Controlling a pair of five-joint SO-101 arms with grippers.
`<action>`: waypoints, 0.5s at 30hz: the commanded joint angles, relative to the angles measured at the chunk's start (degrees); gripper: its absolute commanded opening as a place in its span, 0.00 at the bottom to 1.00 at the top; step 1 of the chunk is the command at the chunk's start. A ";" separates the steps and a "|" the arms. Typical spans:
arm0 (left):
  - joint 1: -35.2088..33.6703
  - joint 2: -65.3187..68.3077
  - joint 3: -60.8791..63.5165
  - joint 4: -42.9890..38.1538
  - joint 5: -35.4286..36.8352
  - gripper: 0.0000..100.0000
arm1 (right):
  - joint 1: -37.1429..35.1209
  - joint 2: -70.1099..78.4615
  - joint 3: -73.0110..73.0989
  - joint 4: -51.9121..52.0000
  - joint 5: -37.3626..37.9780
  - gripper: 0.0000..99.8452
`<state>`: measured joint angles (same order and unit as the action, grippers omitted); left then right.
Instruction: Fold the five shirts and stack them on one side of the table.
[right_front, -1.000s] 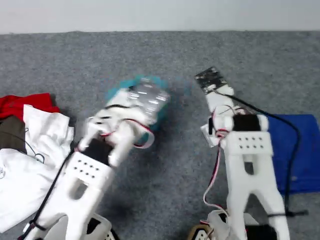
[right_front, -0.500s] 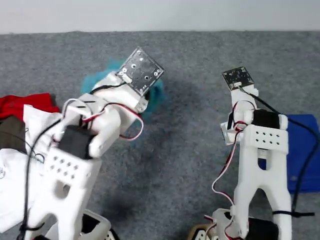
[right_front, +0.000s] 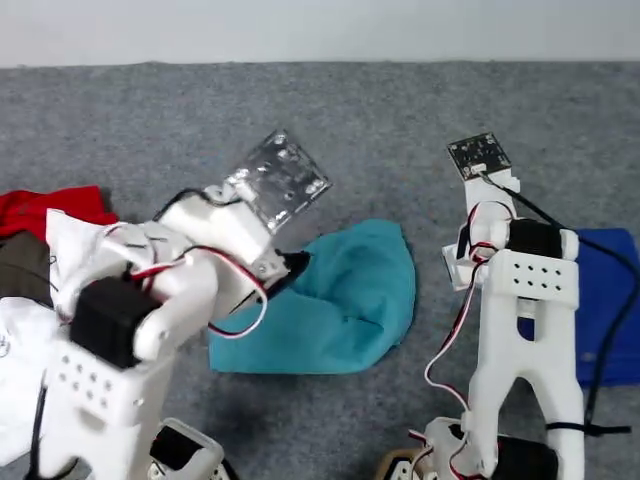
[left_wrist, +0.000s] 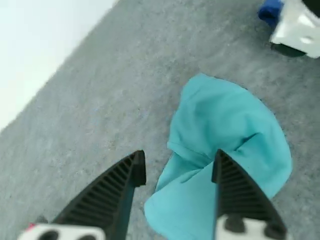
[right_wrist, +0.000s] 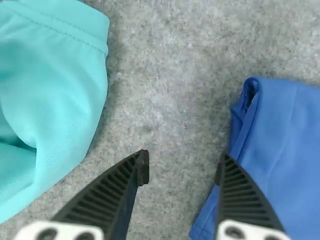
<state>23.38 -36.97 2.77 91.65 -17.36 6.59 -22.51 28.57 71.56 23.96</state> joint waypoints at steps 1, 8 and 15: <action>-0.79 -1.93 0.22 0.18 -0.53 0.22 | -1.27 0.13 0.09 0.22 -0.44 0.23; -0.88 -1.93 13.05 -5.19 -0.35 0.21 | -9.27 0.22 1.76 -2.24 -0.44 0.23; -9.41 -1.85 31.34 -21.10 -0.26 0.21 | -16.31 10.86 -5.45 -6.73 -0.44 0.23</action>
<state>18.02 -38.11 29.85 76.09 -17.36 -7.12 -16.70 29.01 66.11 23.96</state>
